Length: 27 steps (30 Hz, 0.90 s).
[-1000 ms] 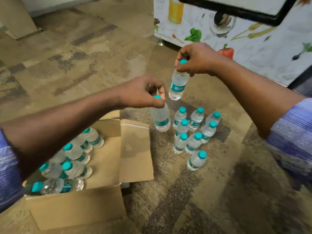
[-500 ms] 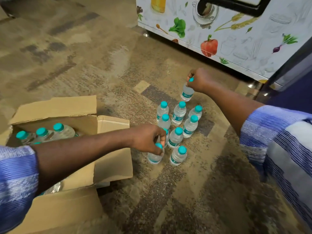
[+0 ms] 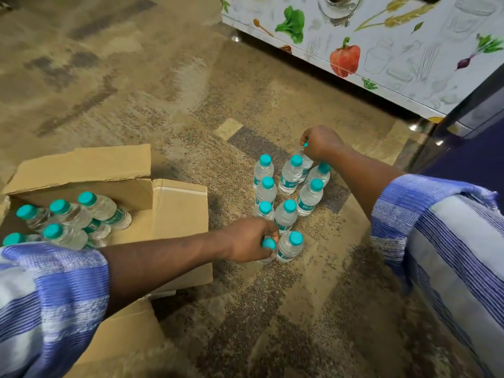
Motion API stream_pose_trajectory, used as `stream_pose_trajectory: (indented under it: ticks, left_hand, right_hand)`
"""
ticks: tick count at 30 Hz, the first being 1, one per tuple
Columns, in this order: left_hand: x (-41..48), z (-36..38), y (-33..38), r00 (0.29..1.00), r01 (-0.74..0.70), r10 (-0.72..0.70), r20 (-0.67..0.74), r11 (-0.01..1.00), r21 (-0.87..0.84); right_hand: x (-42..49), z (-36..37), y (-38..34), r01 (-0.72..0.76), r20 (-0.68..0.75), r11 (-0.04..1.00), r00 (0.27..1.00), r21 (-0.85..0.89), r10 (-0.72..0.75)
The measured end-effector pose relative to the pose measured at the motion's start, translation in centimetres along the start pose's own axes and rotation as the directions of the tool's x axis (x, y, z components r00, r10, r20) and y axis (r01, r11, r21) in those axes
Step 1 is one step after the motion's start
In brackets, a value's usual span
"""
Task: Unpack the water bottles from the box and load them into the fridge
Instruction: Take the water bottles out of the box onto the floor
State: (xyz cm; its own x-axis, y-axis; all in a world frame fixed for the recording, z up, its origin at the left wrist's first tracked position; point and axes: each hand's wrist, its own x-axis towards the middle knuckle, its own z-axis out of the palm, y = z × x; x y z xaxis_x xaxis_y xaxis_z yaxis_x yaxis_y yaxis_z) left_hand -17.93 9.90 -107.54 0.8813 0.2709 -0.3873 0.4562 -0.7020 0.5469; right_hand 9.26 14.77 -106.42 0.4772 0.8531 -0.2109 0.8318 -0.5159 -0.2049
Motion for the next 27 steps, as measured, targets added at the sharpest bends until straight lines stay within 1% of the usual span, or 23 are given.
stream_pose_trajectory:
  ticks: [3, 5, 7, 9, 12, 14, 16, 18, 20, 22, 25, 27]
  left_hand:
    - [0.1, -0.5, -0.6, 1.000, -0.016, 0.016, -0.019, 1.000, -0.013]
    - [-0.1, -1.3, -1.0, 1.000, 0.001, -0.001, 0.000, 1.000, -0.015]
    - [-0.3, -2.3, -1.6, 0.999, 0.032, -0.031, 0.043, 0.999, -0.028]
    - [-0.8, -3.8, -2.2, 0.993, 0.056, -0.050, 0.109, 0.997, -0.044]
    - [-2.5, -7.6, -3.6, 0.972, 0.104, -0.096, 0.214, 0.994, -0.028]
    - [-4.1, -10.7, -5.1, 0.953, 0.177, -0.176, 0.245, 0.984, 0.019]
    - [-5.6, -13.5, -7.2, 0.932, 0.279, -0.290, 0.217, 0.957, 0.082]
    - [-7.3, -15.6, -10.0, 0.900, 0.387, -0.408, 0.152, 0.909, 0.153]
    - [-9.2, -16.9, -12.9, 0.860, 0.471, -0.499, 0.104, 0.856, 0.215]
    - [-11.2, -17.6, -15.6, 0.818, 0.529, -0.567, 0.091, 0.806, 0.266]
    - [-13.9, -17.6, -18.8, 0.754, 0.593, -0.652, 0.079, 0.728, 0.345]
    - [-15.5, -17.1, -20.4, 0.724, 0.624, -0.689, 0.030, 0.672, 0.399]
  right_hand:
    - [-0.2, -0.6, -0.2, 0.002, 0.049, 0.992, 0.999, -0.129, 0.004]
    - [-0.3, -1.2, -0.8, 0.013, 0.055, 0.979, 0.998, -0.204, -0.002]
    - [-0.5, -1.9, -2.1, 0.047, 0.031, 0.965, 0.999, -0.257, -0.040]
    - [-0.8, -2.7, -3.9, 0.110, 0.003, 0.956, 0.994, -0.272, -0.114]
    - [-1.7, -3.8, -7.9, 0.269, -0.017, 0.942, 0.961, -0.200, -0.278]
    - [-2.6, -4.1, -11.0, 0.400, 0.013, 0.907, 0.915, -0.130, -0.402]
    - [-3.9, -4.0, -14.4, 0.513, 0.060, 0.856, 0.858, -0.070, -0.510]
    - [-5.7, -3.3, -17.8, 0.610, 0.101, 0.792, 0.789, -0.025, -0.606]
    - [-7.4, -2.1, -20.9, 0.665, 0.156, 0.745, 0.731, 0.050, -0.664]
    - [-8.8, -0.6, -23.6, 0.699, 0.208, 0.708, 0.681, 0.101, -0.702]
    - [-10.2, 1.7, -27.0, 0.710, 0.259, 0.689, 0.645, 0.144, -0.719]
    - [-11.0, 3.3, -29.2, 0.715, 0.280, 0.679, 0.626, 0.166, -0.728]
